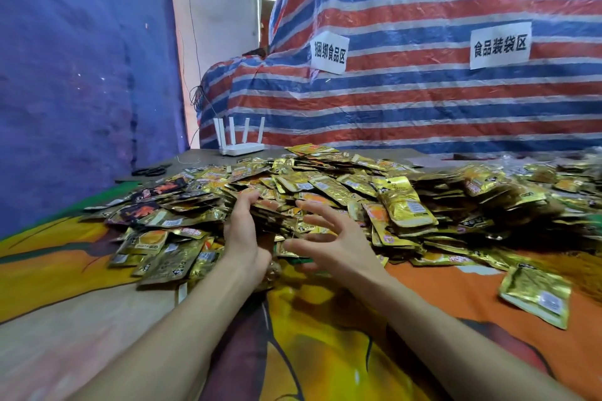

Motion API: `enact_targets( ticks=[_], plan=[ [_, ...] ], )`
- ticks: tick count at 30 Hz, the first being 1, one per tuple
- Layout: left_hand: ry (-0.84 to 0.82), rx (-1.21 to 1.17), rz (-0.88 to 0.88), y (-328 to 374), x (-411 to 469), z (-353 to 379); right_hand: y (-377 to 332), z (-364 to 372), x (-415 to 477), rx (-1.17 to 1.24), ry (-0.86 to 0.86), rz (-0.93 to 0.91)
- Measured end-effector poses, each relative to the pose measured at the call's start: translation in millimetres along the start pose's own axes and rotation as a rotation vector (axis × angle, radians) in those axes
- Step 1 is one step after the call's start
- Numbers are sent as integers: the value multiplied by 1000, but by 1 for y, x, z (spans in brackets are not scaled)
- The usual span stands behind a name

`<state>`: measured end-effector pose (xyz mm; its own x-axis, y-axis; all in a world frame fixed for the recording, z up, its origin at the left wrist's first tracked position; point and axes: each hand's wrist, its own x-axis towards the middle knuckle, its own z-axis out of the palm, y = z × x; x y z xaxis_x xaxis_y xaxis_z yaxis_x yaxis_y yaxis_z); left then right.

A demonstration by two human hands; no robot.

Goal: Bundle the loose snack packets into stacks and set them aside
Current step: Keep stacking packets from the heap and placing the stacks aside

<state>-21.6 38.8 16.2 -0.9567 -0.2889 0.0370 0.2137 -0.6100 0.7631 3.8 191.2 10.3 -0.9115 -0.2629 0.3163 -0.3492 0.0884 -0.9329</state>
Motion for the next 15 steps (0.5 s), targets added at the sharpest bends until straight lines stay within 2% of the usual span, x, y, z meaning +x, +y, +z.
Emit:
enact_targets(
  ticks=[5,9,15],
  plan=[
    [-101,94,-150,-13,-14,9,4,6,1,-126,31,-190],
    [-267,72,-212,-19,-16,12,8,3,4,-151,121,-201],
    [-352,93,-258,-17,-15,10,6,1,6,-117,14,-136]
  ],
)
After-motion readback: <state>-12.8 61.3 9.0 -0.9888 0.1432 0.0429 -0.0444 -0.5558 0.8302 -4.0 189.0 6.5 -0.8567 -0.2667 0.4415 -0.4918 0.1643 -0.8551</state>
